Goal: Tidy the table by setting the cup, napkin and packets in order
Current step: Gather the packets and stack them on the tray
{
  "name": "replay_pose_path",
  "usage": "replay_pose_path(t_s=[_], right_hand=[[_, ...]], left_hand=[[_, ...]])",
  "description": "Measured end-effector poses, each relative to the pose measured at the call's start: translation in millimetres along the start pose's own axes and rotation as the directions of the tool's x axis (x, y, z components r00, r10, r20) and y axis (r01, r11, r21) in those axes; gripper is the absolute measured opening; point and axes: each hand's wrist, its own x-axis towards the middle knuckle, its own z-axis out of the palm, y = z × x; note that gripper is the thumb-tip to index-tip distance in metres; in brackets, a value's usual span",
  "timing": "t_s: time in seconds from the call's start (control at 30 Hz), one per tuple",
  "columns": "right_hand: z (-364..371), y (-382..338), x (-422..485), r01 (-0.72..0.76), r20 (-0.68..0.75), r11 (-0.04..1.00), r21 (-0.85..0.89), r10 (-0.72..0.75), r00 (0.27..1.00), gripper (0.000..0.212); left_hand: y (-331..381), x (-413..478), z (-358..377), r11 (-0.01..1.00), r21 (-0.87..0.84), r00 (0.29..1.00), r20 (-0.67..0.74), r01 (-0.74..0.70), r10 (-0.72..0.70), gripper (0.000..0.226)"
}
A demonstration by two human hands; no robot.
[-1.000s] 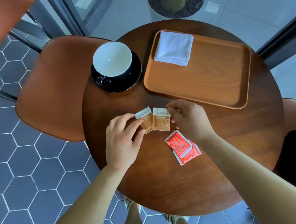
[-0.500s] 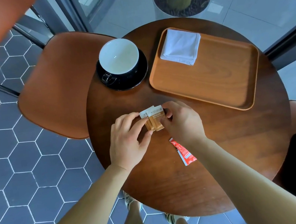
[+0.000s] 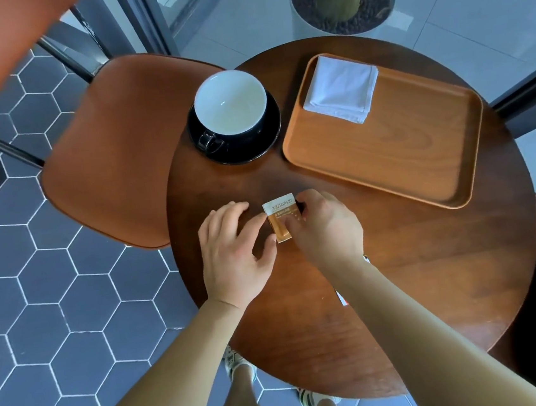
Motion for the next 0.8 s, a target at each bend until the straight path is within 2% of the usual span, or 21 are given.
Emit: replay_pose_path(t_s=[0.3, 0.6, 0.8], right_hand=[[-1, -5, 1, -0.116, 0.025, 0.991, 0.061, 0.114, 0.993, 0.023], [-4, -3, 1, -0.168, 0.056, 0.982, 0.089, 0.163, 0.985, 0.02], [-12, 2, -1, -0.206, 0.06, 0.955, 0.213, 0.198, 0.978, 0.015]], left_hand=[[-1, 0, 2, 1.0, 0.009, 1.0, 0.013, 0.02, -0.02, 0.03], [1, 1, 1, 0.999, 0.029, 0.999, 0.026, 0.033, -0.034, 0.03], [4, 1, 2, 0.997, 0.065, 0.999, 0.021, 0.046, -0.048, 0.027]])
